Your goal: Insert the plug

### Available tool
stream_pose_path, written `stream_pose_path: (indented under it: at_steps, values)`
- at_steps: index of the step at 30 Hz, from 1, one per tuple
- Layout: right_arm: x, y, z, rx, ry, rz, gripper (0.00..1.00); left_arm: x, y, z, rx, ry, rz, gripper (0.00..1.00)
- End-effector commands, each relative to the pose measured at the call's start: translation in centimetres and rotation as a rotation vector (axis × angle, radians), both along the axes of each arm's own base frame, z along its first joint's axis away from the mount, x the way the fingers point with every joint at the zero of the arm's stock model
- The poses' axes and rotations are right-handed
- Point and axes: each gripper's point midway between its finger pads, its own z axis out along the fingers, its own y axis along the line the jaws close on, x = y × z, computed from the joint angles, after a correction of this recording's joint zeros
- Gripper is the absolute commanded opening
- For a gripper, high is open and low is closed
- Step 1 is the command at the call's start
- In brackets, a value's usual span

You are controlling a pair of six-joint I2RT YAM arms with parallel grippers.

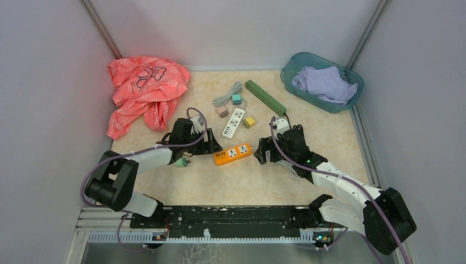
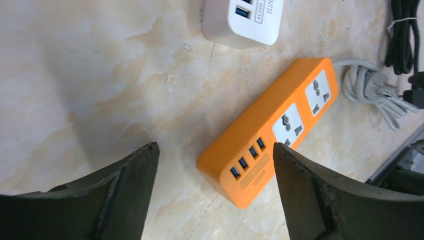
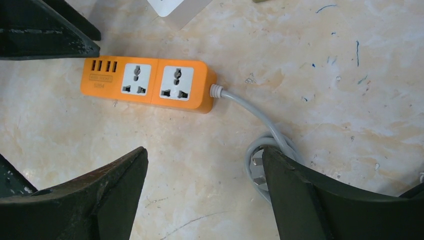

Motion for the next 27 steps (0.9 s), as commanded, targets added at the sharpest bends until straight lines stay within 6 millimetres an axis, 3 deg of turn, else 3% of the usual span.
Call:
stream_pose_path:
  at_steps: [1,9,13,18,27]
  values:
    - [1.2,1.1,3.4,0.035,-0.090,0.020,0.84,0.0,2.4,1.7,0.104,-0.038,0.061,0.92]
    - [1.1,1.5,4.0,0.048,-0.108,0.041,0.84,-0.7,7.6,7.4,0.196,-0.146,0.307,1.00]
    - [0.9,1.7,4.2,0.058,-0.119,0.052,0.84,-1.6,11.1,8.7,0.251,-0.139,0.496,0.99]
    - [0.7,2.0,4.2,0.067,-0.124,0.068,0.84,-3.2,13.1,8.7,0.271,-0.017,0.665,0.99]
    - [0.3,1.9,4.1,0.073,-0.137,0.081,0.84,-6.5,15.0,6.6,0.262,0.220,0.939,0.98]
